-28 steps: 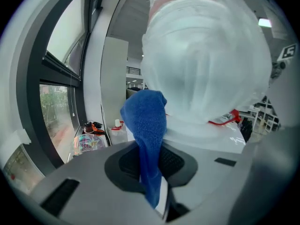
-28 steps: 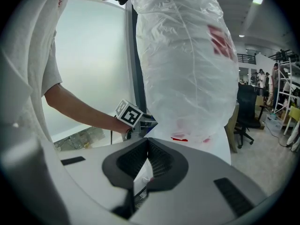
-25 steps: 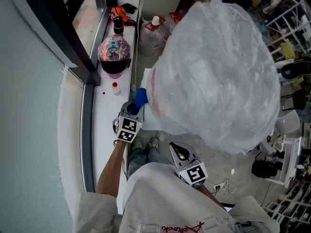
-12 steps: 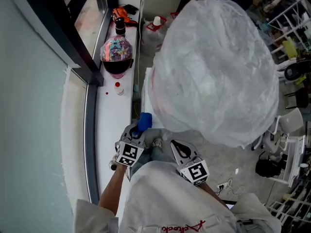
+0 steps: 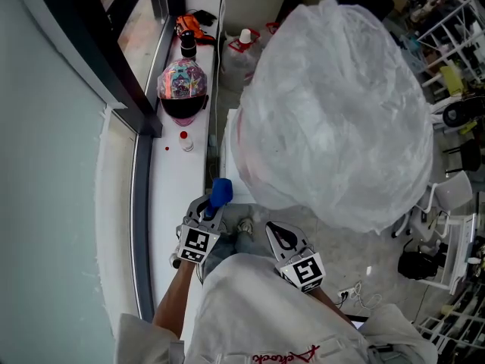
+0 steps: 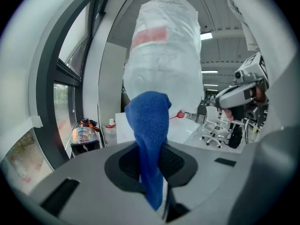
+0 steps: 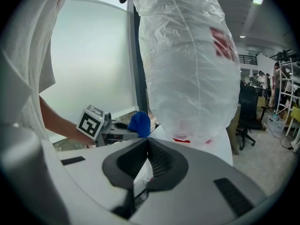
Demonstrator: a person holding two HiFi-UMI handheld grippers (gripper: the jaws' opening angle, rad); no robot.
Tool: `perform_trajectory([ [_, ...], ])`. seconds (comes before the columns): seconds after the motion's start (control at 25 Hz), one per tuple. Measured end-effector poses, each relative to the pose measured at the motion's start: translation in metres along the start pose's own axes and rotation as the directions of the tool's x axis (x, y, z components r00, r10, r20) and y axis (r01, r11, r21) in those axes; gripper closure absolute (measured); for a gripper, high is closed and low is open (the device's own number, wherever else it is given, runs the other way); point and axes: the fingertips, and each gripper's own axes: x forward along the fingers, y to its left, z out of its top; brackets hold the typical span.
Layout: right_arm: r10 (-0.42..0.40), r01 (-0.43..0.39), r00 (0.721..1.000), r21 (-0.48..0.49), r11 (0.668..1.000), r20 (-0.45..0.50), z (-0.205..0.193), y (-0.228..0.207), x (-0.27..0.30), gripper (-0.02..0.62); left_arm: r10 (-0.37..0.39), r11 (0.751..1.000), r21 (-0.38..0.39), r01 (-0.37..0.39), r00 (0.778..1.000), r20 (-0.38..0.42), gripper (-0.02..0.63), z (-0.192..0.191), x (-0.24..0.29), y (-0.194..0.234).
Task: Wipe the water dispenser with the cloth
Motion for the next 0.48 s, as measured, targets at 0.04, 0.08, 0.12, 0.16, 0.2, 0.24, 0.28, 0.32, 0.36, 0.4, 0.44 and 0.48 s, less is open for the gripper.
perform_trajectory([
  [0.04,-0.003,0.003,1.0,0.001,1.0,-0.001,0.0,-0.001,0.0,0.581,0.009,1.0,0.002,-0.009,1.0,0.001,0.543,0.002,0.002,0.008],
  [0.08,-0.005,0.005,1.0,0.003,1.0,-0.002,0.0,-0.001,-0.001,0.581,0.016,1.0,0.006,-0.016,1.0,0.003,0.543,0.004,0.005,0.017],
  [0.12,-0.008,0.008,1.0,0.003,1.0,-0.001,0.0,-0.002,-0.001,0.581,0.022,1.0,0.012,-0.022,1.0,0.005,0.543,0.007,0.009,0.027],
  [0.16,-0.012,0.012,1.0,0.005,1.0,-0.001,0.0,-0.004,-0.001,0.58,0.027,0.999,0.02,-0.027,1.0,0.009,0.543,0.011,0.014,0.037],
  [0.2,-0.016,0.016,1.0,0.006,1.0,-0.001,-0.001,-0.005,-0.002,0.58,0.033,0.999,0.027,-0.033,0.999,0.013,0.543,0.015,0.02,0.047],
  [0.24,-0.019,0.02,1.0,0.008,1.0,-0.004,-0.001,-0.006,-0.002,0.581,0.039,0.999,0.031,-0.039,0.999,0.018,0.543,0.02,0.027,0.057],
  [0.28,-0.023,0.023,1.0,0.011,1.0,-0.006,-0.001,-0.008,-0.002,0.581,0.044,0.998,0.033,-0.045,0.999,0.023,0.543,0.026,0.035,0.067],
  [0.32,-0.027,0.027,1.0,0.013,1.0,-0.007,-0.002,-0.009,-0.002,0.58,0.049,0.998,0.034,-0.05,0.998,0.027,0.543,0.031,0.043,0.076],
  [0.36,-0.031,0.031,0.999,0.014,0.999,-0.009,-0.002,-0.01,-0.003,0.58,0.052,0.998,0.035,-0.053,0.998,0.032,0.543,0.038,0.051,0.085],
  [0.4,-0.034,0.034,0.999,0.015,0.999,-0.01,-0.002,-0.01,-0.003,0.581,0.054,0.998,0.037,-0.056,0.998,0.038,0.543,0.044,0.06,0.093],
  [0.44,-0.036,0.036,0.999,0.015,0.999,-0.012,-0.002,-0.011,-0.003,0.581,0.056,0.998,0.04,-0.058,0.997,0.044,0.543,0.052,0.069,0.101],
  [0.48,-0.037,0.037,0.999,0.014,0.999,-0.015,-0.002,-0.011,-0.003,0.58,0.058,0.997,0.044,-0.06,0.997,0.049,0.543,0.06,0.078,0.108],
])
